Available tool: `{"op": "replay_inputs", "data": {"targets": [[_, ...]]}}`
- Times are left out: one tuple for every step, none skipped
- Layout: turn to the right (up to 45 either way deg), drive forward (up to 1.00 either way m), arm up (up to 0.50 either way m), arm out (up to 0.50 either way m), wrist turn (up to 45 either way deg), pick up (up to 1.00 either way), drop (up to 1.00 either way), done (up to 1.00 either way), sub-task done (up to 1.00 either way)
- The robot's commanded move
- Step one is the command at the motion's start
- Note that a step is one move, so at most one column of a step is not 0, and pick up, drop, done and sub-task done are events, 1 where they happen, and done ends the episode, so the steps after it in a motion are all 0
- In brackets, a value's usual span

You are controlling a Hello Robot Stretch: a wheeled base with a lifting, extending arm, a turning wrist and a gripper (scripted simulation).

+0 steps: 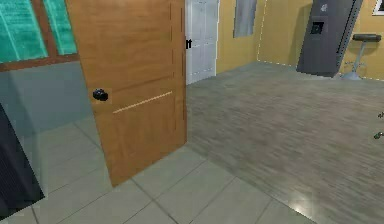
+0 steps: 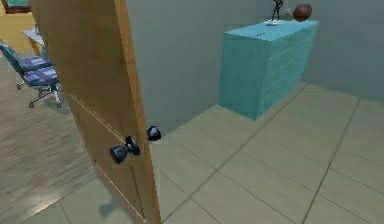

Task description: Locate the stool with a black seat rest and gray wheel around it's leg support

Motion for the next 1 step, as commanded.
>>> {"op": "replay_inputs", "data": {"targets": [[18.0, 0.0, 0.0, 0.0, 0.0, 0.0, 0.0, 0.0, 0.0]]}}
